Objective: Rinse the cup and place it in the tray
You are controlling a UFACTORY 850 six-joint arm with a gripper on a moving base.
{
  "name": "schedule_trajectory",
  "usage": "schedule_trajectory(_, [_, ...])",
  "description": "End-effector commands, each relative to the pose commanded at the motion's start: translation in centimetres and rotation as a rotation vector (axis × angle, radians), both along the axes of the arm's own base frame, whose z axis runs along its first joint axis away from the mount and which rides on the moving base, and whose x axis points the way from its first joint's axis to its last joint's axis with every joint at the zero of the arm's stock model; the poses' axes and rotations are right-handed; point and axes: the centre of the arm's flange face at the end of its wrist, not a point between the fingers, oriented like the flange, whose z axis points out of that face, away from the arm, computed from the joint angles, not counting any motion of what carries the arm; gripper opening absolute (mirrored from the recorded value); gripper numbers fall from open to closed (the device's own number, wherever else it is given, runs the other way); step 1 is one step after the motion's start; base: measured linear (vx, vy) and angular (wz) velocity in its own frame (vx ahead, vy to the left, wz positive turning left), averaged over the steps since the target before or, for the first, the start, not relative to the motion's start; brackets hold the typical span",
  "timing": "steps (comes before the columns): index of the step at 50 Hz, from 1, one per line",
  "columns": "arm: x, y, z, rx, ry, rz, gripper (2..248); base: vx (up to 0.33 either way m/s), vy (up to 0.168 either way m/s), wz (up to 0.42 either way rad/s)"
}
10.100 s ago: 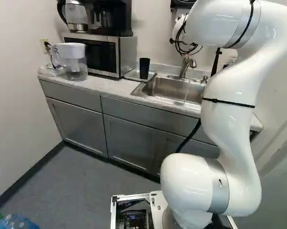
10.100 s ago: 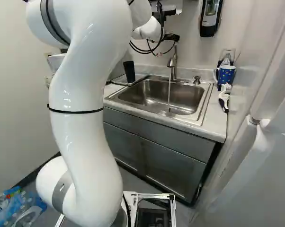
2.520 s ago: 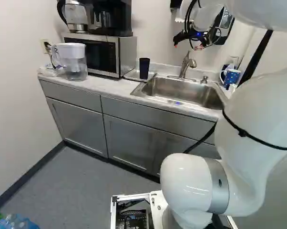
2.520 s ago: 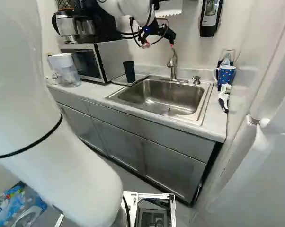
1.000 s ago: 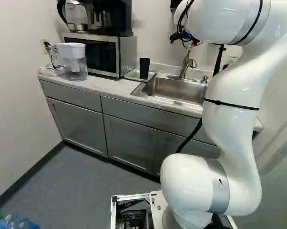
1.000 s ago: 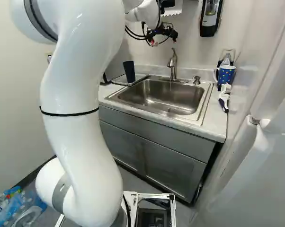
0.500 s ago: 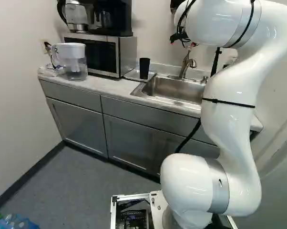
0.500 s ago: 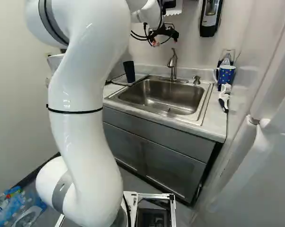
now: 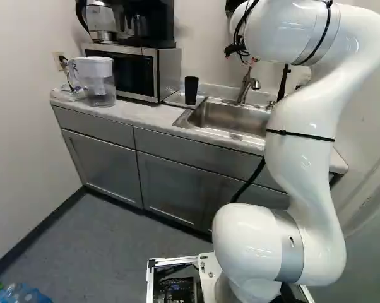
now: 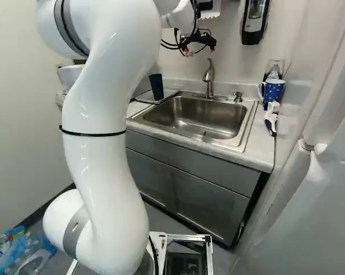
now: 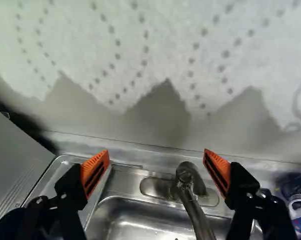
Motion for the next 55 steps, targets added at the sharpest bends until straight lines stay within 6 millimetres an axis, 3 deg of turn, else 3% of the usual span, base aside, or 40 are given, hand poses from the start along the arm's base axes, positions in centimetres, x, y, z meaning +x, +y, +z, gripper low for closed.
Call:
schedule_trajectory(39, [1.0,0.0,-3.9,0.018,0.063,0.004,247,0.000,0.000,0.000])
schedule_trajectory(55, [1.0,0.0,-3.9,0.017,0.063,0.004,247,0.000,0.000,0.000])
